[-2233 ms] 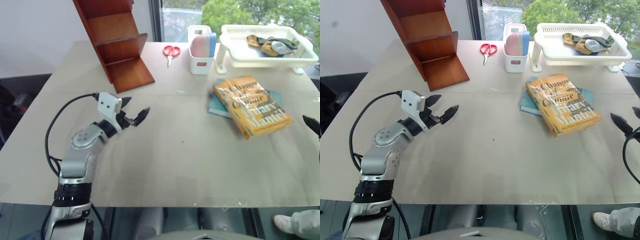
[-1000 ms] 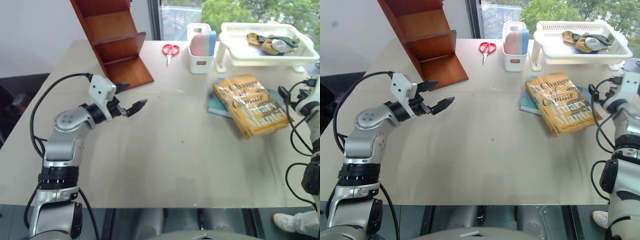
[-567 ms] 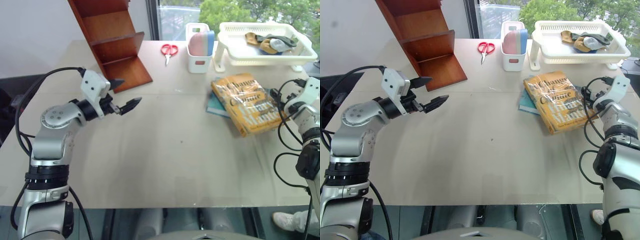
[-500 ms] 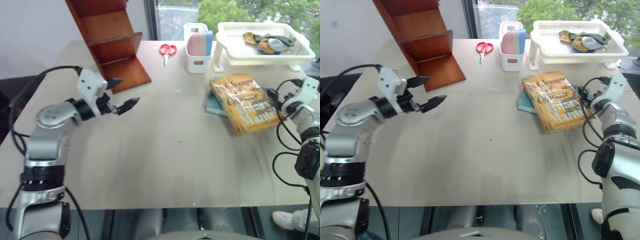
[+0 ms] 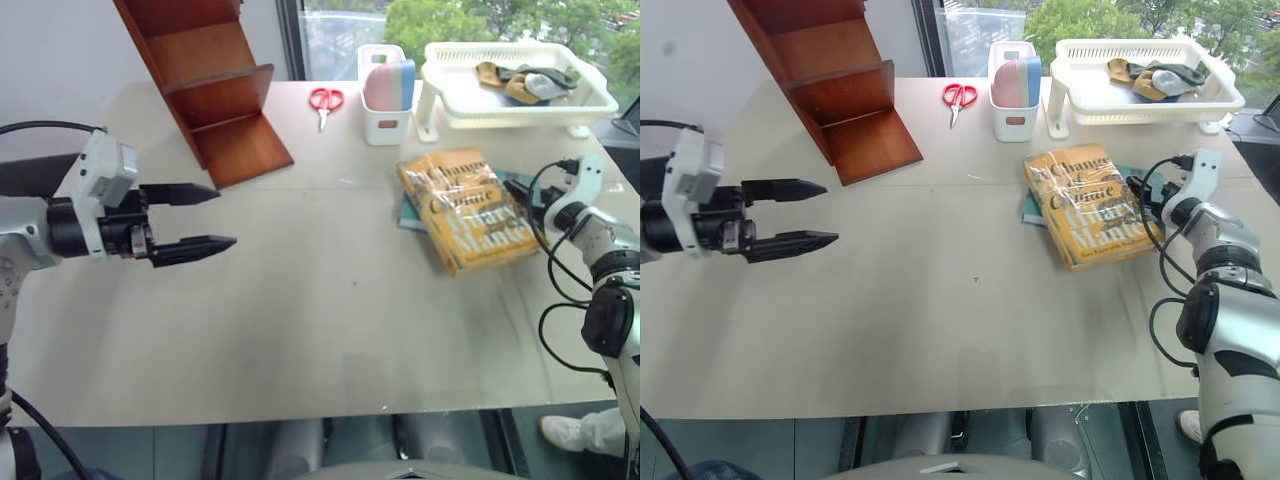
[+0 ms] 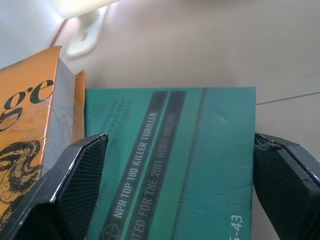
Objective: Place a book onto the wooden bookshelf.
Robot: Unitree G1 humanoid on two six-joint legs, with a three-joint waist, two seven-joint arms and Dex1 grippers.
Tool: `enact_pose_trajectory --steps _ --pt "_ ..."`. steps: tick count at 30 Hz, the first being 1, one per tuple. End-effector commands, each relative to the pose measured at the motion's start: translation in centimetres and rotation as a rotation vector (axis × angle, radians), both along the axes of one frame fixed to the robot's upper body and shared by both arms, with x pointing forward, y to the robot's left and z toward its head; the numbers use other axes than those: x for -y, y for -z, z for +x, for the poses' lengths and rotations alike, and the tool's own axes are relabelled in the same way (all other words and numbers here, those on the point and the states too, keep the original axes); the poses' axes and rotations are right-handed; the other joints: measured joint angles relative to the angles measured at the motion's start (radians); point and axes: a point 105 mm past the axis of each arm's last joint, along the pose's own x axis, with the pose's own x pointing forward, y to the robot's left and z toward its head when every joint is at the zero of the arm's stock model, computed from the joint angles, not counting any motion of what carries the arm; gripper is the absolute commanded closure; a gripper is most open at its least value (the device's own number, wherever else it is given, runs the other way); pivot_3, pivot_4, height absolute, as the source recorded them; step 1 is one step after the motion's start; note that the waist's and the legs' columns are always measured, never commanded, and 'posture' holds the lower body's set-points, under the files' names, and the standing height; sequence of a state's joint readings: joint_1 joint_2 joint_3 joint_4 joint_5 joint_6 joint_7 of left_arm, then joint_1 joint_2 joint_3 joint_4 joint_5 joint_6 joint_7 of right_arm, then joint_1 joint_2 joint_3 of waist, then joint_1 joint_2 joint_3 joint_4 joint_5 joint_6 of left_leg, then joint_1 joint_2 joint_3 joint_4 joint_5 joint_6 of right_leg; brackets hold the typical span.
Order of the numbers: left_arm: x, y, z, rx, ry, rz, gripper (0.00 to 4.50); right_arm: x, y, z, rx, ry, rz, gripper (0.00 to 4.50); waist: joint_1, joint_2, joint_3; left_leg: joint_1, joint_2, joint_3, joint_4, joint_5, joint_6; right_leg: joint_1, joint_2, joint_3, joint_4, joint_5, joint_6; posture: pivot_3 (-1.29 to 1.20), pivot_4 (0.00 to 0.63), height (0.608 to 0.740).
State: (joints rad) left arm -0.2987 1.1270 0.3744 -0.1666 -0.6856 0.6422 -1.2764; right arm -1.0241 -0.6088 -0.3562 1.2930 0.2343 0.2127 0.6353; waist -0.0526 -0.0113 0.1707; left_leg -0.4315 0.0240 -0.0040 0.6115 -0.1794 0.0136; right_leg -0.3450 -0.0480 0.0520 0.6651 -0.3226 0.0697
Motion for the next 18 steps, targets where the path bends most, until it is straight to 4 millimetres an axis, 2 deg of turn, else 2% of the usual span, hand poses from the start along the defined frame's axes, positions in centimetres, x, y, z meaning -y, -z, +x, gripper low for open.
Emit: enact_pose_trajectory --steps 1,8,18 --pt "0.5 -1.6 -1.4 0.029 0.08 -0.03 0.05 -2.5 0.0 0.3 -0.005 -0.121 0.001 0.02 -0.008 -0.001 0.0 0.0 0.0 0.0 0.0 0.0 0.0 0.0 0.0 0.0 0.0 0.0 0.0 0.0 0.15 0.74" --pt "1.3 -1.2 -2.4 -0.002 0.157 -0.025 0.05 -4.9 0.3 0.7 -0.015 -0.195 0.019 0.02 -0.02 -0.003 0.001 0.0 0.002 0.0 0.0 0.0 0.0 0.0 0.0 0.0 0.001 0.0 0.0 0.0 0.15 0.74" --pt "1.5 -0.7 -2.2 -0.014 0.185 -0.018 0.05 -9.0 0.1 1.1 -0.069 -0.225 0.061 0.02 -0.017 -0.003 0.002 0.001 0.004 0.0 0.001 0.0 0.0 -0.001 0.001 0.001 0.004 0.0 0.0 0.0 0.15 0.74"
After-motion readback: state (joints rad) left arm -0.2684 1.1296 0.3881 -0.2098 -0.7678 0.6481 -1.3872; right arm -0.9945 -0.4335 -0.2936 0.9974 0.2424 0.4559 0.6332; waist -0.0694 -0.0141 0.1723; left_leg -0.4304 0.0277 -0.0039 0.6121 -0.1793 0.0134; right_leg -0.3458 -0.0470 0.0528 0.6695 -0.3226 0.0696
